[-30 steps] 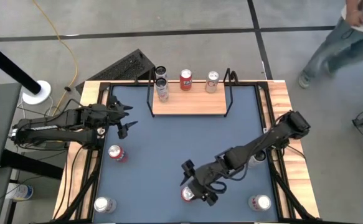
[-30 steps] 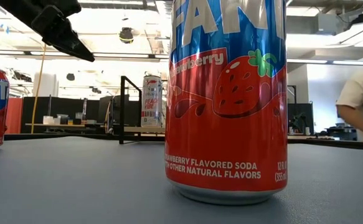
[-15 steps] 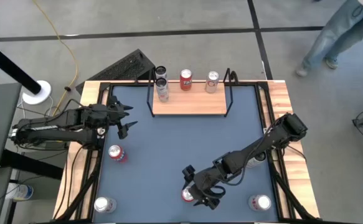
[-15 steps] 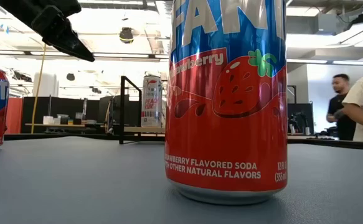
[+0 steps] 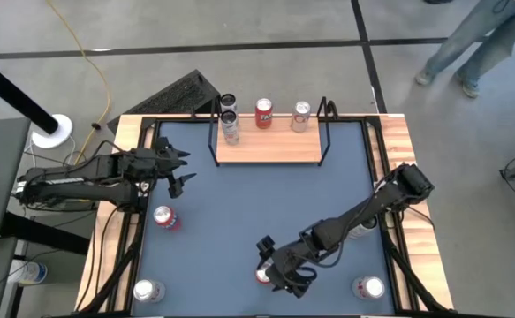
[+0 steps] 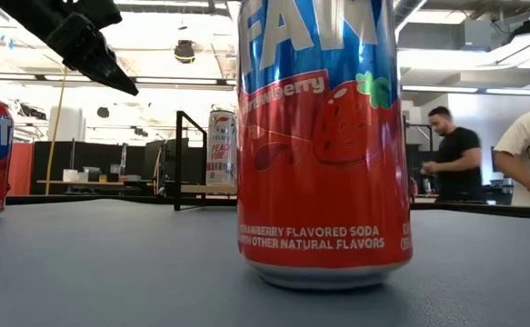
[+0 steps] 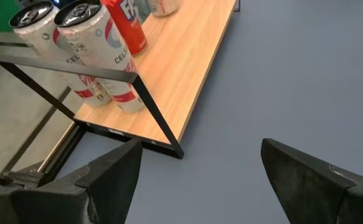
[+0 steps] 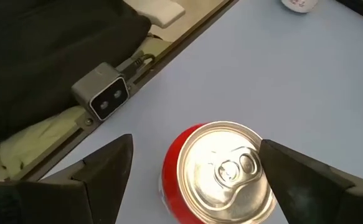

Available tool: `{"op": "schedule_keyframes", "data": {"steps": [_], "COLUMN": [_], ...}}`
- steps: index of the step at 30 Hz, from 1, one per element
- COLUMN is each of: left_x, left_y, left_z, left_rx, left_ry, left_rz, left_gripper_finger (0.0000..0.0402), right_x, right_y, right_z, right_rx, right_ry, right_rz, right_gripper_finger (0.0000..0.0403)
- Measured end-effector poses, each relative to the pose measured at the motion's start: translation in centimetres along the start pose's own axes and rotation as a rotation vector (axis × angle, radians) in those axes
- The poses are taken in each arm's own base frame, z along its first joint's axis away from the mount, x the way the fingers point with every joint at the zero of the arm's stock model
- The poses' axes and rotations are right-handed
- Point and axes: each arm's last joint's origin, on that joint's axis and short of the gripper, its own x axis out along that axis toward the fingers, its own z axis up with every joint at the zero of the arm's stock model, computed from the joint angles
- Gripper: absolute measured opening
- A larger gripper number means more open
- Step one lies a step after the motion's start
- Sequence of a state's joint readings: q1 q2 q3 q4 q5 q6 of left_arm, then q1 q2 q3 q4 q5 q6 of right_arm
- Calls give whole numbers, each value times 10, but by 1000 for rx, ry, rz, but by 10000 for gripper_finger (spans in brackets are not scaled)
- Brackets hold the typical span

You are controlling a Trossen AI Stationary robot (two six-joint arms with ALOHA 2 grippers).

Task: Place canned beverage on shelf
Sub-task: Put the right red soda can on the shelf aligned with the other red soda can

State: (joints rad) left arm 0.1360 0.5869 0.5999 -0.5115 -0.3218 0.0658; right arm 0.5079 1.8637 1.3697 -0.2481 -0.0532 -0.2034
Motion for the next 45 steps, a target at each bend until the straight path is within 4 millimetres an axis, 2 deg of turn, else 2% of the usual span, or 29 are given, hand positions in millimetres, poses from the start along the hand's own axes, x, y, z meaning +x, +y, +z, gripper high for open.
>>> {"op": "schedule_keyframes", "data": {"steps": [9, 15, 24, 33, 45], "left_x": [3, 3, 3, 3, 3], "left_y": [-1, -1, -1, -1, -1], "left_z": [0, 0, 0, 0, 0], "left_rx": [4, 5, 5, 5, 6], "left_ry": [13, 14, 15, 14, 15], "left_rz": [-3, -3, -5, -12, -12], "left_gripper_finger": [319, 319, 319, 319, 319], "right_x": [-18, -9, -9, 8, 11], "right_y": [5, 2, -2, 0, -6], "right_z": [11, 4, 2, -20, -23], "right_rx": [-25, -16, -5, 24, 165], "right_ry": [-53, -7, 10, 42, 31], "right_rz": [-7, -27, -36, -50, -67], "right_gripper_finger": [357, 357, 356, 356, 356]}}
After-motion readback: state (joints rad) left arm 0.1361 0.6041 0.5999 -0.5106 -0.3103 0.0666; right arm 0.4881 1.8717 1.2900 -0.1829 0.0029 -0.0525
